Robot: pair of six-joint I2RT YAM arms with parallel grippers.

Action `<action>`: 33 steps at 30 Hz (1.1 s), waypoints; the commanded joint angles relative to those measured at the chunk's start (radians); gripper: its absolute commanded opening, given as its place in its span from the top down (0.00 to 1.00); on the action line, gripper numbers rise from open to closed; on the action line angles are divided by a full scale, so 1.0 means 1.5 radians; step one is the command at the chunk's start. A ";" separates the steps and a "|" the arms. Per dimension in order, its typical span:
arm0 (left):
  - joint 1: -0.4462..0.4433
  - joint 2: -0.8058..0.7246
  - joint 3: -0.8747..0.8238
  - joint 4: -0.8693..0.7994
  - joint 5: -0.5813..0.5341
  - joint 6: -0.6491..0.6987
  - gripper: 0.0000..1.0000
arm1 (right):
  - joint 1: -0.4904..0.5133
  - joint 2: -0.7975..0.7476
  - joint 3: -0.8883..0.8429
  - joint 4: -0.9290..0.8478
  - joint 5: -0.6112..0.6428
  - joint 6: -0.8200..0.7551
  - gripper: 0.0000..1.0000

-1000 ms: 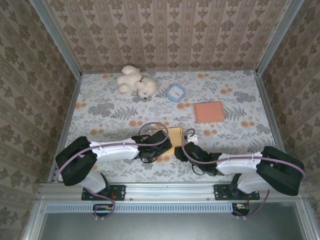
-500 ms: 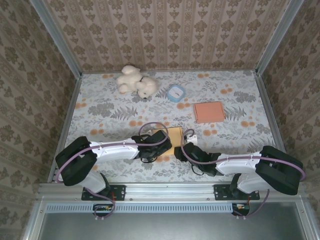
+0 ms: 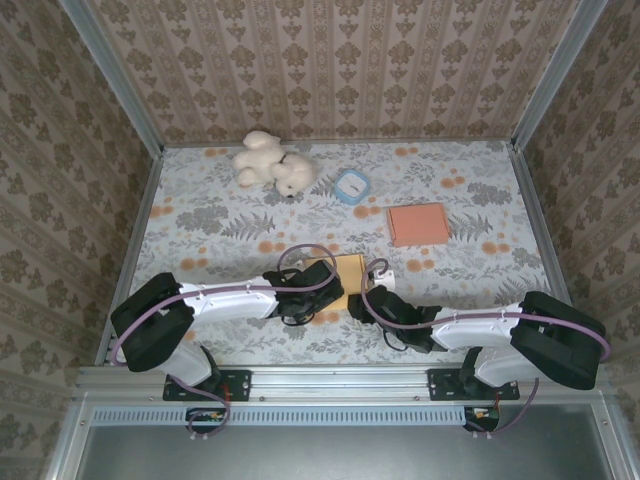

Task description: Fold the paper box

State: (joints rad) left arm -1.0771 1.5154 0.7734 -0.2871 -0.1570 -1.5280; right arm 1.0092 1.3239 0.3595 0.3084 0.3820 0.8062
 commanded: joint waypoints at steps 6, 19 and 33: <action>0.004 0.014 -0.024 -0.093 0.005 0.014 0.12 | 0.011 0.014 0.001 -0.038 -0.008 -0.009 0.53; 0.005 0.013 -0.023 -0.095 0.007 0.013 0.13 | 0.013 0.027 -0.012 -0.022 -0.006 -0.005 0.53; 0.005 0.008 -0.022 -0.100 0.008 0.017 0.12 | 0.019 0.034 -0.035 -0.002 0.000 -0.007 0.53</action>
State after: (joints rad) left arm -1.0725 1.5116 0.7734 -0.2932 -0.1570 -1.5242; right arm 1.0241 1.3403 0.3374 0.3725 0.4004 0.8097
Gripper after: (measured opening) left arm 0.875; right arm 0.469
